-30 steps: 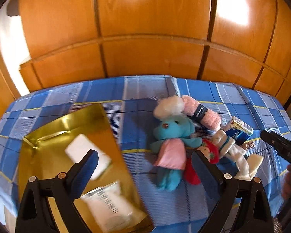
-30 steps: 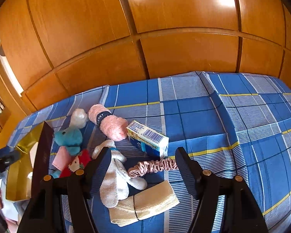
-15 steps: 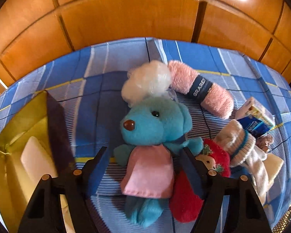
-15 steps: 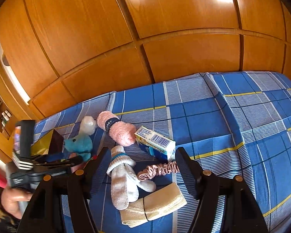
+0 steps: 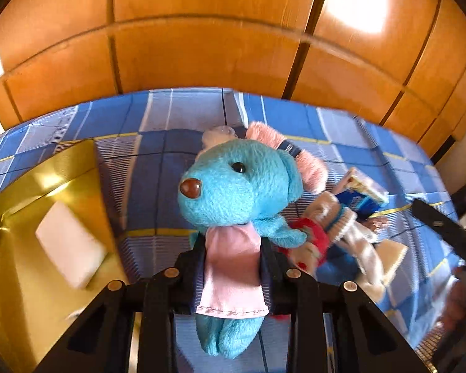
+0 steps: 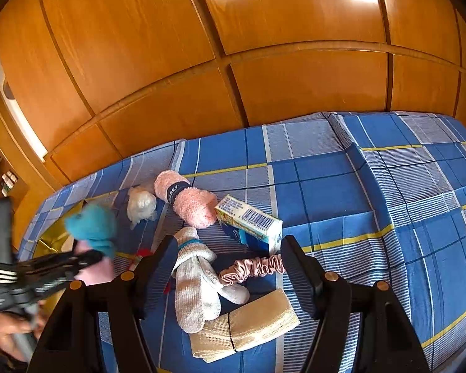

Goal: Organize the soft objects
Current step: 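Grasp the blue teddy bear with the left gripper while right gripper reaches the plastic bag, then carry the bear into the tray with left gripper while right gripper grasps the clear plastic bag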

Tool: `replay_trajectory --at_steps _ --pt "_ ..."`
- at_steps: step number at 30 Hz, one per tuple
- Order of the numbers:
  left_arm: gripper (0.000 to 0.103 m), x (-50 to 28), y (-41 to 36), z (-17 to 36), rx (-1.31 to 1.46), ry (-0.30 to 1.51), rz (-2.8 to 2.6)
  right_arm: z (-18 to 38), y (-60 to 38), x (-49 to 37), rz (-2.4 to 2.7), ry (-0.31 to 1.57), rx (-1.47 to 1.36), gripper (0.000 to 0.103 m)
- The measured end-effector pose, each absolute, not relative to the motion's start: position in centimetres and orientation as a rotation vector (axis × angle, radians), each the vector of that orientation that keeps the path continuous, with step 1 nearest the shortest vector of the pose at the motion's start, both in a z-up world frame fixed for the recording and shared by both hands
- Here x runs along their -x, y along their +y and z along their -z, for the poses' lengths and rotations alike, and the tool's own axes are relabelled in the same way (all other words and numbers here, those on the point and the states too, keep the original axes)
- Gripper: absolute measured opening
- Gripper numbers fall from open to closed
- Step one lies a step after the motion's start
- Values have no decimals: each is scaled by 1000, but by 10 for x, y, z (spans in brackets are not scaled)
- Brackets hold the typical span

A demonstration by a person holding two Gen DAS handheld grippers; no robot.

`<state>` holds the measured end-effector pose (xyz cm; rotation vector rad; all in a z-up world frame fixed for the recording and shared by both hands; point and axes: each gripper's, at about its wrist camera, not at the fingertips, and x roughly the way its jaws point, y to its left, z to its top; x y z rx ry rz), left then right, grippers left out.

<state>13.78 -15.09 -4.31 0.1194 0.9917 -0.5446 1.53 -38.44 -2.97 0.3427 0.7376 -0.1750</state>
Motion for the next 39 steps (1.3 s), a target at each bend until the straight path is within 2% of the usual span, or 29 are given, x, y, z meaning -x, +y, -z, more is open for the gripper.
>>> replay_trajectory --at_steps 9,15,24,32,34,35,38,39 --pt "31 -100 -96 3 -53 895 561 49 -356 -28 83 820 -246 70" --pt "31 -89 -52 0 3 889 513 45 -316 -50 -27 862 -143 66" --pt "31 -86 20 2 116 881 404 35 -243 -144 -122 897 123 66" --pt "32 -87 68 14 195 892 305 79 -205 -215 -101 1058 418 66" --pt "32 -86 74 17 206 897 287 92 -201 -223 -84 1092 483 51" --pt "32 -86 77 19 210 899 278 98 -200 -225 -69 1107 513 38" --pt "32 -88 84 22 219 903 261 97 -201 -223 -60 1103 505 21" --pt "32 -89 86 24 224 906 255 93 -201 -220 -58 1088 498 18"
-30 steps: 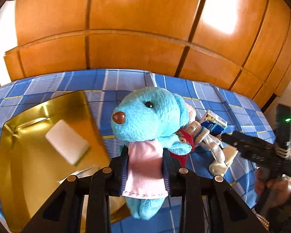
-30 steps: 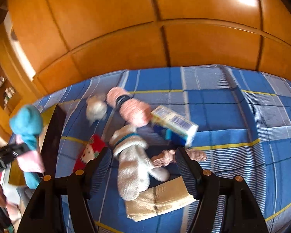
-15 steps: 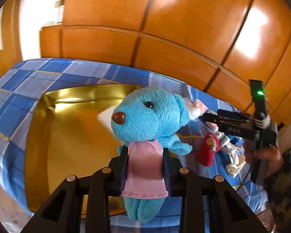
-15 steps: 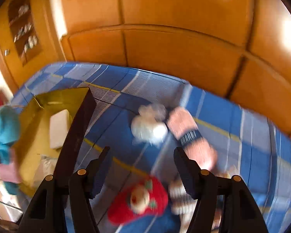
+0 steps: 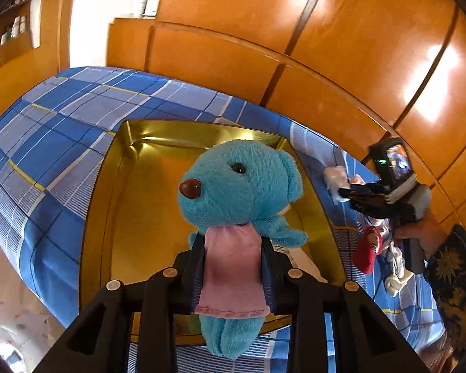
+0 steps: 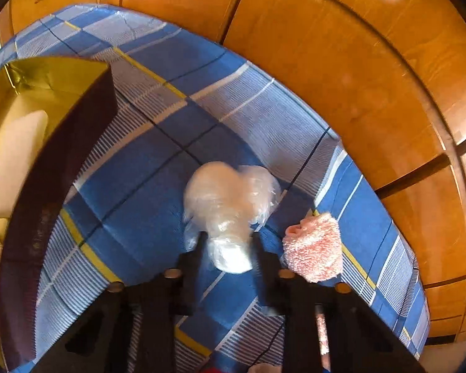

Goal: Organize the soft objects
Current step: 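Carry the bear into the tray with left gripper while right gripper grasps the clear plastic bag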

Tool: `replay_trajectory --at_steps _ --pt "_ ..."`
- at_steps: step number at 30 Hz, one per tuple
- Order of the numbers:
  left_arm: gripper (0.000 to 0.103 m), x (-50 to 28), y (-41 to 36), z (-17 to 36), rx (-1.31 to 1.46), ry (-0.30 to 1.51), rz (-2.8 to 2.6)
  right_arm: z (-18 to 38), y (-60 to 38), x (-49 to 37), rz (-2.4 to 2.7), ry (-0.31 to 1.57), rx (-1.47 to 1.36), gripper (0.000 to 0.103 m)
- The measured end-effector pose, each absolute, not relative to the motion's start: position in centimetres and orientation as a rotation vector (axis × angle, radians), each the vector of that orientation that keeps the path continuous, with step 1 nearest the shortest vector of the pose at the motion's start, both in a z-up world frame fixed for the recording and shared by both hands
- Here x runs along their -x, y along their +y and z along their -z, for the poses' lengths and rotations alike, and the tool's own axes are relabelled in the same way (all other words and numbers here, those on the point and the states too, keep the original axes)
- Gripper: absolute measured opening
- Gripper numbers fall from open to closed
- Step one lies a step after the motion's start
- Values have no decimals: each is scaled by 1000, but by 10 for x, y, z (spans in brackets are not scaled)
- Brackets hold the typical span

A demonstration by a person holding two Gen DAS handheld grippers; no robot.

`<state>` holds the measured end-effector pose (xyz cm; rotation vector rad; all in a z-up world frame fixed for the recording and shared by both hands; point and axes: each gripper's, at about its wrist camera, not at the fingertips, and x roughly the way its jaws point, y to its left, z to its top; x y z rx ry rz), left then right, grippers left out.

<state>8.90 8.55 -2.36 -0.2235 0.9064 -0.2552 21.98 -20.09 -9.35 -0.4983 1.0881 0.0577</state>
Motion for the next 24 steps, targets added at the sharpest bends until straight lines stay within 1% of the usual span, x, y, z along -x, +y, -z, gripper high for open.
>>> replay_trajectory --at_steps 5,9,18,24 --pt "32 -97 89 27 244 925 243 60 -206 -183 -105 994 366 17" --pt "32 -107 91 33 275 954 230 45 -205 -140 -175 957 291 17" --pt "33 -156 90 46 212 983 148 52 -211 -51 -330 972 152 17" --pt "35 -197 81 61 168 1020 105 70 -209 -27 -359 992 125 17"
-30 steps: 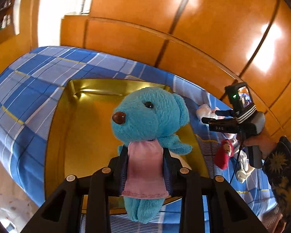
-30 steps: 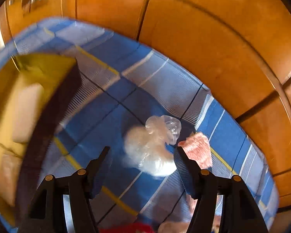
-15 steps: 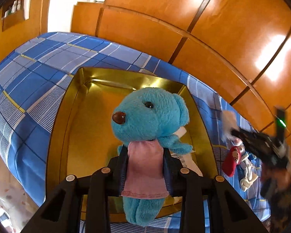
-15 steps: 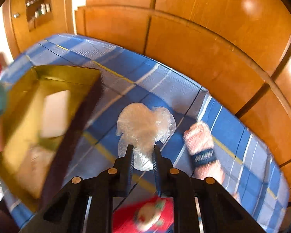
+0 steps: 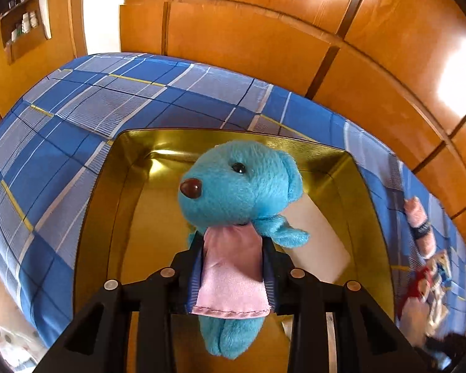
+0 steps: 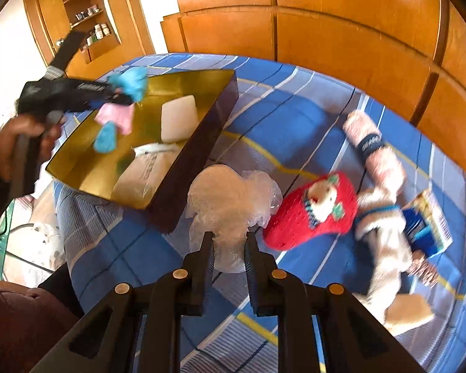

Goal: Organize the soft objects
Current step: 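Carry the bear into the tray with left gripper while right gripper grasps the clear plastic bag, then carry the clear plastic bag over the gold tray with the right gripper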

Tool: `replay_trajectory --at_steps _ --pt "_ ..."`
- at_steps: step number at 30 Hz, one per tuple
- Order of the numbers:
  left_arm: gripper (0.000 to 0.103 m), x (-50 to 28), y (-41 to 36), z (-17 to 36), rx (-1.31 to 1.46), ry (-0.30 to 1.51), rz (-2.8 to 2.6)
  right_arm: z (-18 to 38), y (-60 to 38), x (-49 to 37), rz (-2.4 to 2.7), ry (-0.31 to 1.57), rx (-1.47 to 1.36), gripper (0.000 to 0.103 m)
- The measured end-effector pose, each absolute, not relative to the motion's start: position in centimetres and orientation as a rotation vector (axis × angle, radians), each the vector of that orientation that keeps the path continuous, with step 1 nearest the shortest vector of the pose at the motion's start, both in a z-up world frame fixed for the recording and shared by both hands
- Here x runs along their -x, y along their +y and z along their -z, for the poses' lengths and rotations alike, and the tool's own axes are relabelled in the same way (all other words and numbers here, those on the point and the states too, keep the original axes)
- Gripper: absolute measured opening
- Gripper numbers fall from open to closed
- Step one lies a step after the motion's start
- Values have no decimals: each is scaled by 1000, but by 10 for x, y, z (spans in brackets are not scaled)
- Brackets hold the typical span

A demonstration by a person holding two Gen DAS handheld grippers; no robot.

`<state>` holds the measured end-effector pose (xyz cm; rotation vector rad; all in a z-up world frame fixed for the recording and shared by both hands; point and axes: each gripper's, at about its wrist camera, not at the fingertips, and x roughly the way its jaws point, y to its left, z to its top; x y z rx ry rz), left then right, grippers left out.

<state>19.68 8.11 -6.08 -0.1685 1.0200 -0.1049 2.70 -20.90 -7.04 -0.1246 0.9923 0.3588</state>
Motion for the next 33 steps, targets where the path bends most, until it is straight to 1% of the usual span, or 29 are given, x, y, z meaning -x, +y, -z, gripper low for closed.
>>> replay_trajectory --at_steps 3,4,6,9,13,16,21,25,30,33 --pt "38 -212 74 67 152 1034 88 79 -210 -26 -355 997 110 17" --pt "41 -217 71 70 142 1042 82 82 -211 -28 -353 998 108 17" --pt "43 -225 68 74 145 1057 68 87 -212 -29 -347 1003 107 17" --pt "53 -229 66 78 149 1062 55 92 -215 -30 -344 1007 101 17" --pt "62 -216 65 71 140 1020 38 94 -215 -29 -347 1002 98 17" --pt "65 -200 67 62 124 978 29 95 -215 -30 -342 999 94 17" --pt "66 -165 69 44 110 918 21 96 -216 -31 -331 1000 74 18" --pt "74 -130 63 29 75 863 29 97 -216 -31 -319 992 69 19" --pt "74 -94 55 16 36 805 36 98 -212 -30 -305 982 88 19" --pt "74 -81 51 13 23 801 48 98 -209 -29 -298 976 114 19"
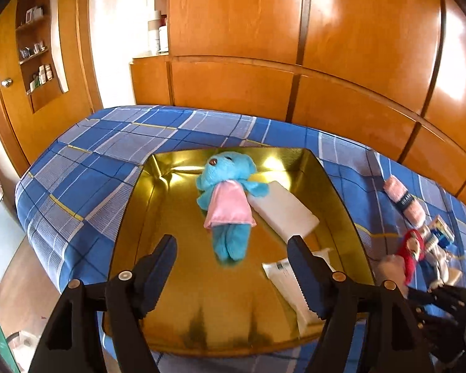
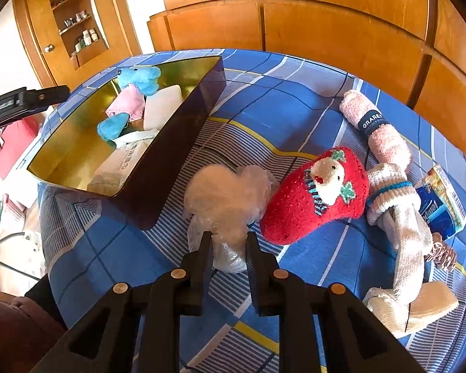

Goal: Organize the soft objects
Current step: 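Carry the clear plastic bag over the gold tray with the right gripper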

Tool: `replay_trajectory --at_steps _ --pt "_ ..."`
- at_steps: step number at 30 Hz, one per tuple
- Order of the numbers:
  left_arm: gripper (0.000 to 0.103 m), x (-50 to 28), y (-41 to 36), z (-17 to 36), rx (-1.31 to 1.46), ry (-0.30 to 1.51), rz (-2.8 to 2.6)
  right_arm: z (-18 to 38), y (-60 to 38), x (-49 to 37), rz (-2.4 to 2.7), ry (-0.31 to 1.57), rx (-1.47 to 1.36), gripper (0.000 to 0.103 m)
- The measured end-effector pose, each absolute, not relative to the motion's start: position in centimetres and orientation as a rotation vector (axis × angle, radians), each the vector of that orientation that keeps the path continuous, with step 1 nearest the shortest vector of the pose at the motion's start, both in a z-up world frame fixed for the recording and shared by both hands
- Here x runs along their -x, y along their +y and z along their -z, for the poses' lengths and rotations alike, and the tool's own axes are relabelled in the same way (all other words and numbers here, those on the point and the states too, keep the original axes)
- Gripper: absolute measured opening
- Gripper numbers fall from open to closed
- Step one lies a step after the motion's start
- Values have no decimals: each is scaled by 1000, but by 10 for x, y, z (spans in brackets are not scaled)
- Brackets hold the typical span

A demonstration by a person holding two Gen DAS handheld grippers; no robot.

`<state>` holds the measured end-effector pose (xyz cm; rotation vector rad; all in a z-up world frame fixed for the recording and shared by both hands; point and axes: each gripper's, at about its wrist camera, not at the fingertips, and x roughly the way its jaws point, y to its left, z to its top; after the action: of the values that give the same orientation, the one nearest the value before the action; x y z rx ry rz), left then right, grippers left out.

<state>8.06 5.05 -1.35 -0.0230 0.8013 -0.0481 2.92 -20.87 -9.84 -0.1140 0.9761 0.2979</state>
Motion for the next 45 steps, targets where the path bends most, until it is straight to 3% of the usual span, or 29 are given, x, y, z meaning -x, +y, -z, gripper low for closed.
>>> replay_trajectory --at_steps 30,45 --pt "79 -40 65 2 20 756 30 65 -212 -29 -270 910 7 17" --pt "78 -37 93 6 77 759 -8 28 -112 -75 -472 862 59 17"
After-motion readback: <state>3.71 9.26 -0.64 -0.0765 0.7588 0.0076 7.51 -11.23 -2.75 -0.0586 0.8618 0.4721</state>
